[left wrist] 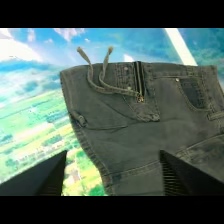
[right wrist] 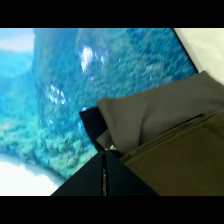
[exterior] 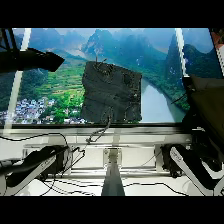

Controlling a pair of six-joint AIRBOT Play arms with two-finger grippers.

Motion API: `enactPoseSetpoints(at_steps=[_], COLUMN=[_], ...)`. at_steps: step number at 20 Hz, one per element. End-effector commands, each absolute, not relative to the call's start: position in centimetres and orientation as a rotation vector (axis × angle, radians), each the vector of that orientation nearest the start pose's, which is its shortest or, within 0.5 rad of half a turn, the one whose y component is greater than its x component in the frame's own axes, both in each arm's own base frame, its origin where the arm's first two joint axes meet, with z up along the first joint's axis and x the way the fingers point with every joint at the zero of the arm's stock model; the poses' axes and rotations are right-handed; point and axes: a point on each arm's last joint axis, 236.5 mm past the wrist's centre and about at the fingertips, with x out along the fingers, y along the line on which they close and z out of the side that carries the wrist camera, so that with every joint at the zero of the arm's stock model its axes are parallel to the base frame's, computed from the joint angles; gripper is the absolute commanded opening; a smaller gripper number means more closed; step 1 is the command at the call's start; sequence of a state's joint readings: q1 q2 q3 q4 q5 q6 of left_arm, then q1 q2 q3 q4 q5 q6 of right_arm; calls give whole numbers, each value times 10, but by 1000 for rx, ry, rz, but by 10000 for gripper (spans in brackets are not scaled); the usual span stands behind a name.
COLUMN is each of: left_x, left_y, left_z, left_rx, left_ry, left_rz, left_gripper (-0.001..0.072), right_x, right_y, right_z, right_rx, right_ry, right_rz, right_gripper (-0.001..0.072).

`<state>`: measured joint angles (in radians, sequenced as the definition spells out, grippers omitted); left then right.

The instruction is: Fold the clothes and pants, and hang the long-sleeved shirts on hangers.

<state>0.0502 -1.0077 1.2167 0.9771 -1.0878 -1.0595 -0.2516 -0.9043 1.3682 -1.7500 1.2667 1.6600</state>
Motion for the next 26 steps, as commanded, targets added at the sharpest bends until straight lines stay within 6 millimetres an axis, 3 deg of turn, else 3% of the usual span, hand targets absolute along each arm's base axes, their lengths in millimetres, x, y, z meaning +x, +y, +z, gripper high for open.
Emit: enactPoseSetpoints(at_steps=[1,2,4,6,7,8,10,11,14,17,23,24,26], left_x=[392,390,383,376,373,371,362,353,306,263,235,228,215], left_y=[-84,-76,-59,-48,-41,-33,-14,-7,-2,-20,-67,-72,-80], left_z=[175,169,153,140,133,123,98,81,15,-34,-82,-86,-94], left_rx=[-4,18,54,29,9,-11,-68,-104,-227,-340,-637,-651,-633], left_ry=[720,746,816,888,912,934,995,1041,1251,1398,1408,1421,1451], left_rz=[-472,-457,-427,-402,-386,-367,-319,-299,-290,-316,-318,-329,-362], left_gripper=[336,288,287,288,288,290,297,308,625,636,636,636,636], right_x=[326,317,299,271,261,256,254,252,230,217,204,205,208], right_y=[-104,-83,-22,51,79,93,102,102,106,113,165,171,176], right_z=[138,100,40,2,-10,-24,-58,-72,-102,-116,-123,-122,-120], right_rx=[43,56,173,346,442,530,674,723,790,836,800,774,765], right_ry=[1077,1207,1375,1461,1463,1458,1437,1435,1475,1542,1592,1573,1548], right_rz=[-273,-163,112,455,577,600,503,445,377,380,574,605,628], right_gripper=[37,37,37,36,38,56,474,493,494,508,501,460,257])
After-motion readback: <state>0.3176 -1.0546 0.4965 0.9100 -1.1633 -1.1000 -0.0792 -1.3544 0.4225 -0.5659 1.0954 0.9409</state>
